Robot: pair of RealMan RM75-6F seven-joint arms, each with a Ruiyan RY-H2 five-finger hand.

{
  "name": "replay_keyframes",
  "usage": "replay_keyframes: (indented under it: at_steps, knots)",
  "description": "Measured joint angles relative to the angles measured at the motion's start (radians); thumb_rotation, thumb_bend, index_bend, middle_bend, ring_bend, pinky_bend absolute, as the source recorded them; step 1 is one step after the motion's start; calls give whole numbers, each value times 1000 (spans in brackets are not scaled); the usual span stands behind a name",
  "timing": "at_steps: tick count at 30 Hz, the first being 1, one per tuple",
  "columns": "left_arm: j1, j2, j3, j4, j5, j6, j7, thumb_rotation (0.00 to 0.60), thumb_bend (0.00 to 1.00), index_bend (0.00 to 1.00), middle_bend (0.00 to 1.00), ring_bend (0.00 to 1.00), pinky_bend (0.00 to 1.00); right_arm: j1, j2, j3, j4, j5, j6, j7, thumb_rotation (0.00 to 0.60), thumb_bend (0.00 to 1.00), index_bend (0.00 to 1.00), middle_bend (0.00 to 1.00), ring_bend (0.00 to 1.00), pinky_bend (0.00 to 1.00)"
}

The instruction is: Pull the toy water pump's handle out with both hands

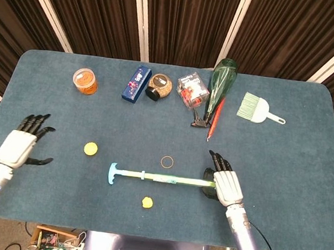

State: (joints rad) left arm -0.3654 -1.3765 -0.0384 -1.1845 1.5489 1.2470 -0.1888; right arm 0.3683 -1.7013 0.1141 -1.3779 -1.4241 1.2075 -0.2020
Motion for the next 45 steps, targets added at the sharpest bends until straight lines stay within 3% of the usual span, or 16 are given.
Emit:
replay_keyframes:
  at_steps: [6,13,19,25,30,45]
  knots:
    - [-53,-142,3,85,20,-50,-160,600,133,299,0,0,39,-10,36,0,-58,7,19,-34,600,761,1000,39,0,149]
    - [-120,-373,-2,246,41,-81,-279,600,97,274,0,0,39,-17,56,1,-90,16,32,-51,600,758,1000,38,0,149]
    - [-167,-483,-26,320,49,-67,-381,600,85,256,0,0,39,-20,77,3,-126,13,50,-71,600,758,1000,37,0,149]
    - [-194,-544,-44,353,63,-5,-449,600,73,256,0,0,39,-22,92,5,-148,17,58,-95,600,757,1000,35,0,149]
    - [-223,-561,-36,356,71,-16,-461,600,73,272,0,0,38,-21,102,10,-161,24,64,-100,600,757,1000,35,0,149]
    - [-261,-622,-11,429,63,-70,-352,600,103,290,0,0,38,-24,141,23,-171,36,77,-69,600,757,1000,31,0,149]
